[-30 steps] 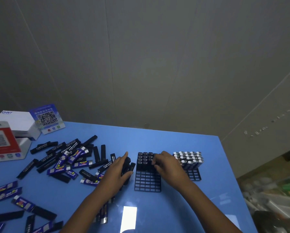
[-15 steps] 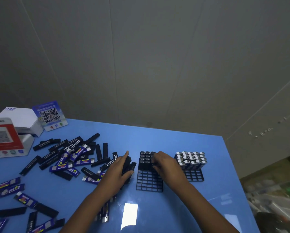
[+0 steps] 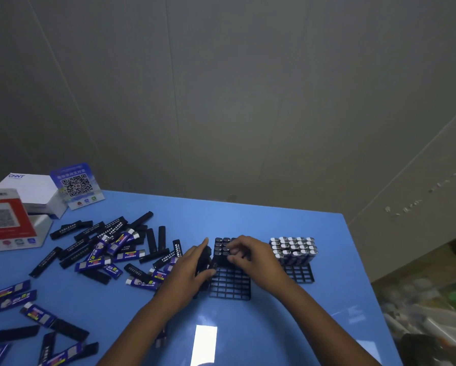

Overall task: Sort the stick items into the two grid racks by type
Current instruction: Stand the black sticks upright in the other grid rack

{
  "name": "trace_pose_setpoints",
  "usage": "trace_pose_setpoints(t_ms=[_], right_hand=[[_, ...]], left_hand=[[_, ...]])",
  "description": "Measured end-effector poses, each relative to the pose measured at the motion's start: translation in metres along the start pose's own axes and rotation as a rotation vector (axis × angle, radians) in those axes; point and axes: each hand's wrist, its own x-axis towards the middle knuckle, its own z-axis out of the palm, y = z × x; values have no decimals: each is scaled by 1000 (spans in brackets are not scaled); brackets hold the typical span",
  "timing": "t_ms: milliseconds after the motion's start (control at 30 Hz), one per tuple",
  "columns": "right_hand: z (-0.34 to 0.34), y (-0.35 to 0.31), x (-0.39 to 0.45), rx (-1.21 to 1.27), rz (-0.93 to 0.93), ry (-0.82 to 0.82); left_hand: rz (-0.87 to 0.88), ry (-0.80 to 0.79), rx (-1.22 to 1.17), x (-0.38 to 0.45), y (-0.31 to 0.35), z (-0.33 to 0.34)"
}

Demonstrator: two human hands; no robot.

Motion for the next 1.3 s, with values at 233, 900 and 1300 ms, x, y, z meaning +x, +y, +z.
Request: trace_pose_setpoints(t_ms=[233, 900, 1300], right_hand=[[-16, 0, -25, 196, 61, -39], [-93, 42, -85, 424, 183, -42], [-80, 38, -98, 588, 237, -176]], left_hand=[[74, -27, -33, -1, 27, 19], [-84, 166, -14, -57, 66, 59], [-123, 209, -65, -86, 63, 67]])
